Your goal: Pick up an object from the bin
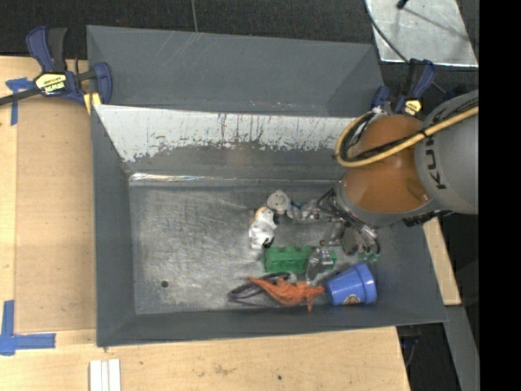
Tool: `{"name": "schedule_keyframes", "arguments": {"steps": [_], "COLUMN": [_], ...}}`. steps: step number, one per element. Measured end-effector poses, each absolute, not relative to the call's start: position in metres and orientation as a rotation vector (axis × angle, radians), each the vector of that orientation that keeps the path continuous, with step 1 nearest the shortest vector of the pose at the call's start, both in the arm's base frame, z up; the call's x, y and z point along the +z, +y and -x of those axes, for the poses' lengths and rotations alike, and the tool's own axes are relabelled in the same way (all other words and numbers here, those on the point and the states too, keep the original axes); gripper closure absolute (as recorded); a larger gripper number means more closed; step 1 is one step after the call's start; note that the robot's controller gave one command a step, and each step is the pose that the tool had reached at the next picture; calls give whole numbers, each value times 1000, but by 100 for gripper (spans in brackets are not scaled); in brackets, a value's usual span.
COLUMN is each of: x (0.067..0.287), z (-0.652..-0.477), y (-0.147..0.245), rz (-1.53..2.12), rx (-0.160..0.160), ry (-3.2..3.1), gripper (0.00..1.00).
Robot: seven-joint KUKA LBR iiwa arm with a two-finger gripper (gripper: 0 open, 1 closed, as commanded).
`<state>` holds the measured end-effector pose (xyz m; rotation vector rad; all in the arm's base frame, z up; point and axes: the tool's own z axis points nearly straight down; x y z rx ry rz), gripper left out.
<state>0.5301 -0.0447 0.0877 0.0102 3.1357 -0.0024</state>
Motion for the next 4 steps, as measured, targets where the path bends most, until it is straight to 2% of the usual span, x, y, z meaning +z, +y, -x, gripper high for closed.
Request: {"name": "schedule_keyframes", "arguments": {"steps": [1, 2, 3, 4], "x": [100, 75, 71, 72], "z": [-532, -528, -538, -538], "y": [-31, -25, -24, -23], "rz": [174, 182, 172, 170], "rx": [-2, -1, -5, -5], "ry": [3130, 3127, 3100, 3100], "gripper": [0, 0, 100, 100]}}
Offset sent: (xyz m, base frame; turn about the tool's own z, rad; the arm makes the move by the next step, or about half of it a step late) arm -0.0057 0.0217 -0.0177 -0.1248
